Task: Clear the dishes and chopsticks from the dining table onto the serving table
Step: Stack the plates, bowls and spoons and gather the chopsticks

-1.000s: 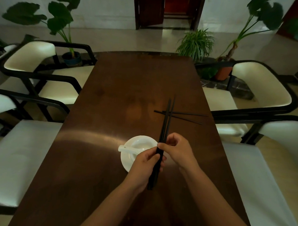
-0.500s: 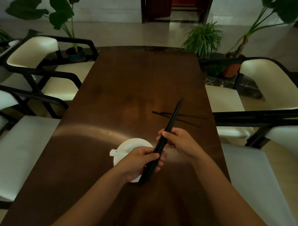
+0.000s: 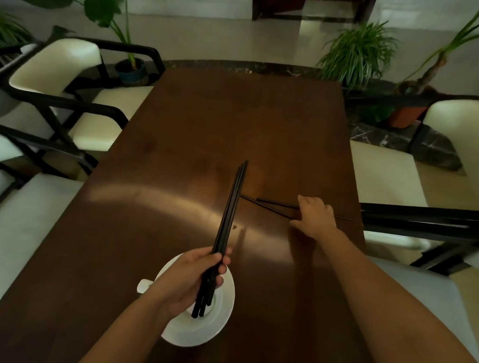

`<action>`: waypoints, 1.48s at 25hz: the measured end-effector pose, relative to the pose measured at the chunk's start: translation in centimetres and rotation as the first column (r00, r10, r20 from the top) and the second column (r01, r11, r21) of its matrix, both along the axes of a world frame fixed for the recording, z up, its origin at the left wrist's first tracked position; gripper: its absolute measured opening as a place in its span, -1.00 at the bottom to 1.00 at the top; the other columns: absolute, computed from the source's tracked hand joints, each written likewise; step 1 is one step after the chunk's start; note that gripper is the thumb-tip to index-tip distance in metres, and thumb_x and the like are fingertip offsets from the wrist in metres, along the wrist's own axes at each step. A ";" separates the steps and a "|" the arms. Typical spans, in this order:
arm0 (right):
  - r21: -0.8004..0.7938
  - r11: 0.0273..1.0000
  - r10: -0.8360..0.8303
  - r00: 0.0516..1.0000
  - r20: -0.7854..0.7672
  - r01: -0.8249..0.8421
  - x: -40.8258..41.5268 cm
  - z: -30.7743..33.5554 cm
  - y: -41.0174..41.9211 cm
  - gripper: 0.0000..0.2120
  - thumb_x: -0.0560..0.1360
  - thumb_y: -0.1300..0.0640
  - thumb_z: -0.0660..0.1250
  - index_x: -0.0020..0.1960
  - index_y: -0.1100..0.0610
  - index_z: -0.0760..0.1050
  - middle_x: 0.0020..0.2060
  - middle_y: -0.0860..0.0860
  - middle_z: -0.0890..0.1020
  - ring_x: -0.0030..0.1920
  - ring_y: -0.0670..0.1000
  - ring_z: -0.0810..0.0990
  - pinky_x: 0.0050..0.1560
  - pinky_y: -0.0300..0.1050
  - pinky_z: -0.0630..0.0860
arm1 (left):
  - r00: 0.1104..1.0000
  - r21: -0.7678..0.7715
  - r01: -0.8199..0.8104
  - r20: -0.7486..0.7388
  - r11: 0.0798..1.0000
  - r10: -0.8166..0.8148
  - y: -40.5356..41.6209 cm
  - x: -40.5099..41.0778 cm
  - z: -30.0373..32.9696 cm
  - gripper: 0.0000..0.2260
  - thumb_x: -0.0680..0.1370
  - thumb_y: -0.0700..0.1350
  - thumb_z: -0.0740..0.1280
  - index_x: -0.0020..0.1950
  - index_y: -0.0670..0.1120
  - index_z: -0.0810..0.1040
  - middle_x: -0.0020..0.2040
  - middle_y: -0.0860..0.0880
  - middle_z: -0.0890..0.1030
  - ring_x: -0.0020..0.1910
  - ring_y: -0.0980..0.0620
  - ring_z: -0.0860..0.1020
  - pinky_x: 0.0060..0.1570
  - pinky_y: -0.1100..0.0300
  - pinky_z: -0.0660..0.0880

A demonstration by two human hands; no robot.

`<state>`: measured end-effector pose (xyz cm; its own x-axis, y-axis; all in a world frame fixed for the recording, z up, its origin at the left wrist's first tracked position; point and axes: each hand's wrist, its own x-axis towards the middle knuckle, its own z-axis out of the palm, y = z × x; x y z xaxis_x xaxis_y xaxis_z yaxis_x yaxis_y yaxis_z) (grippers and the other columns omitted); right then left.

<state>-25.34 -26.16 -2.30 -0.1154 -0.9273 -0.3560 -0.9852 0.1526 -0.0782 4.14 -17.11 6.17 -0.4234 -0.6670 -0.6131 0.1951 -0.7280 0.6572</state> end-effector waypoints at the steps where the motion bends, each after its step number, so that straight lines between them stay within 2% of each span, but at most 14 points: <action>1: 0.017 0.999 0.036 0.999 -0.041 -0.035 -0.2 -0.8 -0.1 -0.38 0.47 -0.07 0.31 0.42 0.11 0.19 0.34 0.10 0.38 0.34 0.15 0.33 0.29 0.13 0.31 | 1.000 0.011 -0.003 -0.005 1.000 0.003 -0.3 0.1 -0.2 -0.80 0.56 -0.25 0.20 0.05 -0.22 0.60 -0.27 -0.05 0.60 -0.32 0.10 0.54 -0.33 0.27 0.54; 5: -0.086 0.983 0.152 0.979 -0.134 -0.164 -0.3 -2.0 1.3 -0.83 0.51 0.16 0.23 0.10 0.11 0.42 0.08 0.09 0.54 0.10 0.11 0.50 0.15 0.03 0.40 | 1.000 0.042 -0.026 -0.013 0.999 0.027 -1.2 0.2 -0.6 -0.80 0.56 -0.26 0.19 0.04 -0.22 0.60 -0.27 -0.04 0.60 -0.33 0.11 0.54 -0.33 0.27 0.54; 8: -0.079 0.964 0.235 0.951 -0.200 -0.254 0.2 -2.4 3.2 -0.84 0.50 0.21 0.22 0.08 0.12 0.40 0.04 0.09 0.54 0.05 0.08 0.51 0.06 -0.05 0.46 | 0.999 0.057 -0.037 -0.016 0.998 0.038 -1.4 0.1 -0.4 -0.80 0.57 -0.26 0.18 0.03 -0.21 0.61 -0.27 -0.04 0.60 -0.33 0.11 0.54 -0.34 0.27 0.53; 11: -0.091 0.963 0.235 0.957 -0.171 -0.253 0.5 -2.5 5.5 -0.81 0.49 0.23 0.24 0.10 0.12 0.39 0.05 0.08 0.53 0.04 0.06 0.51 0.02 -0.09 0.49 | 0.999 0.072 -0.032 -0.025 0.997 0.034 -1.5 0.4 0.0 -0.80 0.57 -0.26 0.19 0.04 -0.21 0.60 -0.27 -0.04 0.61 -0.32 0.10 0.55 -0.33 0.26 0.54; 15: -0.118 0.992 0.048 0.996 0.070 -0.040 0.0 -2.1 8.2 -0.84 0.52 0.15 0.25 0.09 0.06 0.39 0.08 0.04 0.51 -0.04 -0.05 0.51 0.03 -0.16 0.50 | 0.999 0.088 -0.036 -0.031 0.996 0.039 -1.1 1.0 0.6 -0.81 0.57 -0.26 0.18 0.06 -0.23 0.57 -0.26 -0.06 0.61 -0.33 0.10 0.55 -0.33 0.26 0.55; 17: -0.096 0.990 -0.081 0.970 0.231 0.105 0.0 -1.1 9.5 -0.88 0.55 0.15 0.19 0.08 0.06 0.39 0.09 0.05 0.48 -0.13 -0.07 0.50 -0.02 -0.15 0.51 | 0.999 0.084 -0.045 -0.023 0.995 0.047 -0.9 1.4 0.7 -0.81 0.58 -0.27 0.17 0.06 -0.24 0.55 -0.24 -0.07 0.60 -0.34 0.10 0.54 -0.35 0.27 0.54; 19: -0.174 0.970 -0.105 0.937 0.333 0.170 0.6 0.7 10.5 -0.86 0.55 0.20 0.19 0.10 0.10 0.42 0.11 0.07 0.47 -0.13 -0.05 0.51 -0.01 -0.13 0.50 | 0.999 0.081 -0.041 -0.009 0.996 0.042 -0.7 1.8 0.9 -0.81 0.59 -0.27 0.16 0.06 -0.24 0.55 -0.24 -0.08 0.58 -0.34 0.10 0.53 -0.36 0.27 0.54; 21: -0.359 0.926 0.038 0.920 0.389 0.114 1.6 4.0 11.0 -0.83 0.52 0.24 0.23 0.10 0.11 0.46 0.05 0.03 0.49 -0.10 -0.09 0.50 -0.01 -0.18 0.49 | 1.000 0.079 -0.025 0.001 0.997 0.025 -0.6 2.4 1.3 -0.81 0.59 -0.27 0.15 0.05 -0.25 0.54 -0.25 -0.08 0.59 -0.35 0.10 0.53 -0.38 0.28 0.54; 23: -0.425 0.905 0.225 0.851 0.474 -0.002 2.6 9.2 11.4 -0.77 0.51 0.25 0.27 0.04 -0.05 0.50 -0.06 -0.17 0.52 -0.10 -0.20 0.49 -0.02 -0.30 0.45 | 1.000 0.063 -0.002 0.031 0.998 0.000 -0.7 3.4 2.0 -0.81 0.59 -0.28 0.14 0.04 -0.26 0.54 -0.27 -0.08 0.58 -0.37 0.10 0.52 -0.40 0.28 0.53; 25: -0.270 0.952 0.289 0.720 0.631 -0.145 3.6 15.1 11.9 -0.65 0.50 0.20 0.28 -0.04 -0.29 0.49 -0.13 -0.30 0.57 -0.07 -0.26 0.54 -0.08 -0.40 0.48 | 0.996 0.038 0.033 0.083 0.999 -0.036 -1.2 4.6 3.0 -0.82 0.59 -0.27 0.14 0.03 -0.26 0.53 -0.28 -0.08 0.55 -0.37 0.09 0.50 -0.42 0.29 0.52; 27: -0.126 0.949 0.287 0.630 0.721 -0.288 4.7 19.9 12.2 -0.69 0.50 0.17 0.30 -0.04 -0.27 0.55 -0.13 -0.27 0.62 -0.14 -0.23 0.58 -0.13 -0.39 0.52 | 0.987 0.010 0.104 0.122 0.994 -0.105 -1.5 5.5 4.4 -0.83 0.59 -0.27 0.15 0.02 -0.28 0.52 -0.28 -0.10 0.55 -0.39 0.07 0.50 -0.43 0.28 0.52; 30: -0.056 0.895 0.359 0.640 0.680 -0.443 6.8 24.0 11.3 -0.79 0.49 0.20 0.30 0.00 -0.06 0.62 -0.24 -0.11 0.65 -0.31 -0.14 0.56 -0.24 -0.27 0.49 | 0.931 -0.043 0.326 0.187 0.944 -0.313 -1.2 5.0 6.9 -0.83 0.59 -0.27 0.15 0.06 -0.26 0.52 -0.25 -0.09 0.66 -0.34 0.08 0.60 -0.37 0.25 0.54; 33: -0.027 0.833 0.481 0.699 0.529 -0.553 9.5 25.5 9.9 -0.80 0.48 0.21 0.30 0.04 0.04 0.62 -0.25 -0.04 0.64 -0.33 -0.16 0.54 -0.28 -0.34 0.46 | 0.840 -0.127 0.529 0.218 0.839 -0.497 -0.2 3.9 9.0 -0.81 0.59 -0.26 0.17 0.13 -0.19 0.52 0.00 -0.15 0.67 -0.11 0.05 0.63 -0.24 0.25 0.52; 37: -0.036 0.796 0.590 0.760 0.272 -0.604 11.6 26.3 9.6 -0.78 0.50 0.19 0.26 0.06 0.01 0.62 -0.11 -0.10 0.64 -0.12 -0.12 0.57 -0.03 -0.20 0.43 | 0.838 -0.174 0.545 0.142 0.820 -0.527 1.5 3.3 9.7 -0.83 0.60 -0.27 0.14 0.11 -0.24 0.49 -0.16 -0.10 0.67 -0.24 0.02 0.65 -0.25 0.23 0.57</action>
